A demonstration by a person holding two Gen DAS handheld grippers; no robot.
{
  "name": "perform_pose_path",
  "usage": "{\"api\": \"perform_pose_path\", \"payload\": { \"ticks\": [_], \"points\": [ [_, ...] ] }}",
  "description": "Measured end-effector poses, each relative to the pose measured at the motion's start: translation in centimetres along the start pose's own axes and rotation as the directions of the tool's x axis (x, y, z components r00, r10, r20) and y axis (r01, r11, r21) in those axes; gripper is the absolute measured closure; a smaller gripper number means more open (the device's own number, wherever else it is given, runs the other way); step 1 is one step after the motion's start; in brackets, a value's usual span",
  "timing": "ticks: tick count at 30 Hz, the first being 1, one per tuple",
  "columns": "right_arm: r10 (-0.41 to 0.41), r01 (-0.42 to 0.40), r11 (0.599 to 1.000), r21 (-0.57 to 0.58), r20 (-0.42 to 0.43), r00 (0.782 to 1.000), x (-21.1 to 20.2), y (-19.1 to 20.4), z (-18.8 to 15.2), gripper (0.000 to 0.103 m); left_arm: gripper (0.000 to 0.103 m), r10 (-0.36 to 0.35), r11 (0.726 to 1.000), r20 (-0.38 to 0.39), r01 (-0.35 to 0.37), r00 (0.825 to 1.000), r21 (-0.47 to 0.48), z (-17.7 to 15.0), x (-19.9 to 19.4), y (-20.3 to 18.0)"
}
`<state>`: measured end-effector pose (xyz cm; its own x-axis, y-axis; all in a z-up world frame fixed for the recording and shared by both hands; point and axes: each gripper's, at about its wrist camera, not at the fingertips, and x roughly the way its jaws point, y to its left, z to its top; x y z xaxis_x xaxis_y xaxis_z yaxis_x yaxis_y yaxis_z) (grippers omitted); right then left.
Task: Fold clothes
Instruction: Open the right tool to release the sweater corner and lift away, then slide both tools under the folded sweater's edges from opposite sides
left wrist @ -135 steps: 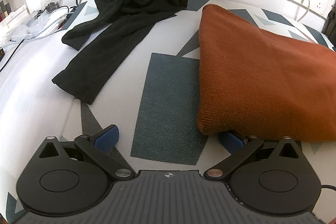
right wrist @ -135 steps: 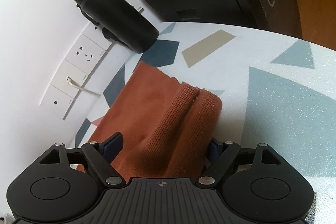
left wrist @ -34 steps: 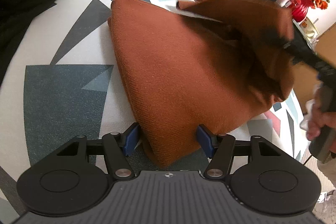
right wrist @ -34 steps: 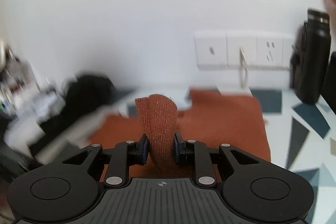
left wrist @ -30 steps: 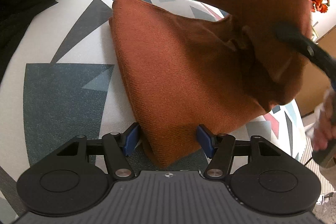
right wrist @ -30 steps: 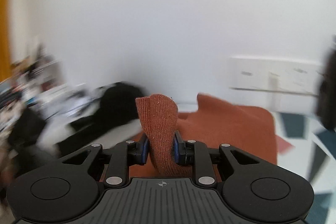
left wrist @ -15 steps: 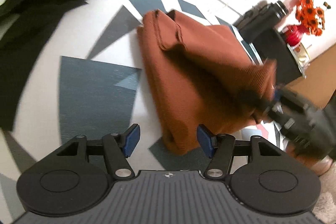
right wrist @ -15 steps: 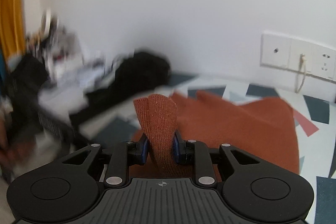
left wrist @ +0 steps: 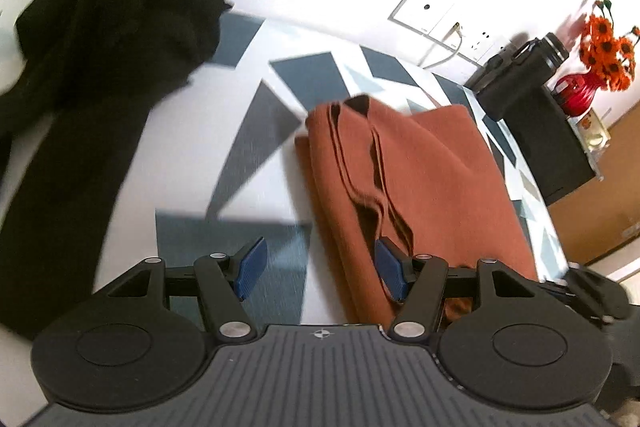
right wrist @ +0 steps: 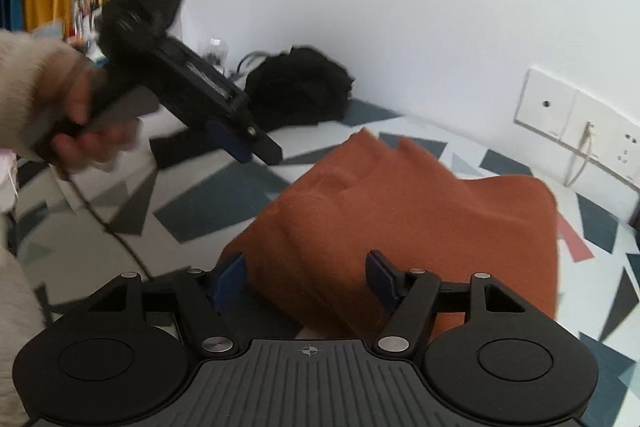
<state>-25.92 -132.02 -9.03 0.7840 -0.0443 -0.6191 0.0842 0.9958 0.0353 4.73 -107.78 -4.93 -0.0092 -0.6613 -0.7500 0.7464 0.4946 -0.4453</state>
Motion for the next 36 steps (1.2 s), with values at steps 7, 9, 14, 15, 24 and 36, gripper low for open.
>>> {"api": "perform_pose_path", "payload": {
  "ticks": [7, 9, 14, 15, 24, 36],
  "points": [
    [0.016, -0.018, 0.993, 0.117, 0.016, 1.0, 1.5, -1.9, 0.3, 0.047, 0.042, 0.008, 0.997, -0.031, -0.005, 0.999, 0.08, 1.3, 1.3, -1.1],
    [0.01, -0.008, 0.996, 0.087, -0.023, 1.0, 2.5, -1.6, -0.3, 0.075, 0.042, 0.009, 0.996, -0.048, -0.005, 0.999, 0.084, 1.0, 1.5, -1.0],
    [0.035, -0.035, 0.999, -0.021, -0.015, 0.999, -0.1, -0.7, -0.8, 0.091, 0.042, 0.013, 0.997, -0.073, -0.007, 0.997, 0.078, 0.4, 1.8, -0.3],
    [0.045, -0.048, 0.997, -0.056, -0.045, 0.998, 0.0, -0.4, -1.1, 0.094, 0.042, 0.013, 0.997, -0.075, -0.007, 0.997, 0.076, 0.4, 1.8, -0.2],
    [0.052, -0.065, 0.994, -0.083, -0.152, 0.987, 1.4, 1.6, -2.8, 0.07, 0.042, -0.02, 0.998, -0.08, 0.025, 0.997, 0.065, 0.6, 2.4, -0.9],
    [-0.063, 0.068, 0.978, 0.197, -0.032, 0.998, -4.0, -7.0, -1.9, 0.026, 0.022, 0.002, 0.999, -0.053, -0.005, 0.999, -0.046, 0.0, 3.2, -2.2]
  ]
}}
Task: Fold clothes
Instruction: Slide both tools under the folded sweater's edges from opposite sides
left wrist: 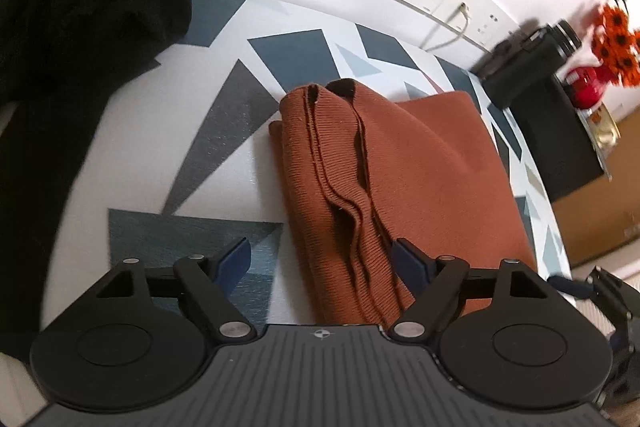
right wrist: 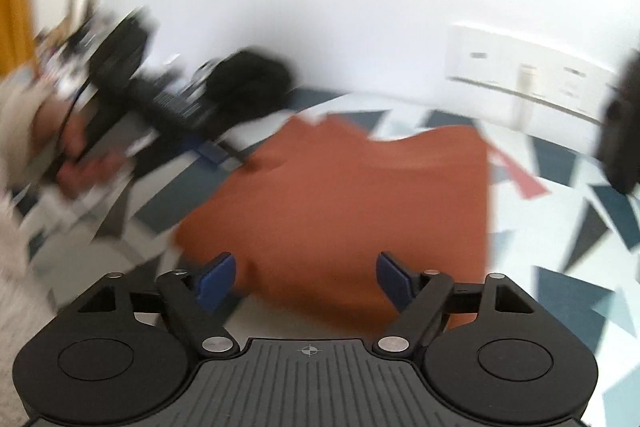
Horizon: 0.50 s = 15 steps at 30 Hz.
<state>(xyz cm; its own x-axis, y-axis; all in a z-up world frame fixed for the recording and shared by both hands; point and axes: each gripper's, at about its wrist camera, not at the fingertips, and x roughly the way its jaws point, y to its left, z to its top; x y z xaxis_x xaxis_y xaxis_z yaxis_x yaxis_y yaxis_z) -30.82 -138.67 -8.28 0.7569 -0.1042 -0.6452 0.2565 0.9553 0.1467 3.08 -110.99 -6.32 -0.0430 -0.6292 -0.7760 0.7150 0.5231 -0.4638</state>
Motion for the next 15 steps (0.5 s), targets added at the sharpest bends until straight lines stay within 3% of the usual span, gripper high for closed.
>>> {"api": "perform_pose_path", "payload": {
  "ticks": [3, 10, 15],
  "points": [
    [-0.048, 0.043, 0.993, 0.114, 0.04, 0.998, 0.0, -3.4, 0.6, 0.01, 0.015, 0.008, 1.0, 0.008, -0.008, 1.0, -0.016, 0.0, 0.7, -0.9],
    [-0.061, 0.057, 0.946, 0.319, 0.004, 0.998, 4.1, -9.7, 0.7, 0.007, 0.012, 0.066, 0.997, -0.025, -0.067, 0.998, -0.034, -0.3, 3.5, -2.5],
    [-0.023, 0.049, 0.92, 0.388, -0.072, 0.997, 7.8, -11.4, 0.8, 0.007, 0.001, 0.112, 0.994, -0.026, -0.112, 0.993, -0.014, -0.5, 4.7, -3.7]
  ]
}}
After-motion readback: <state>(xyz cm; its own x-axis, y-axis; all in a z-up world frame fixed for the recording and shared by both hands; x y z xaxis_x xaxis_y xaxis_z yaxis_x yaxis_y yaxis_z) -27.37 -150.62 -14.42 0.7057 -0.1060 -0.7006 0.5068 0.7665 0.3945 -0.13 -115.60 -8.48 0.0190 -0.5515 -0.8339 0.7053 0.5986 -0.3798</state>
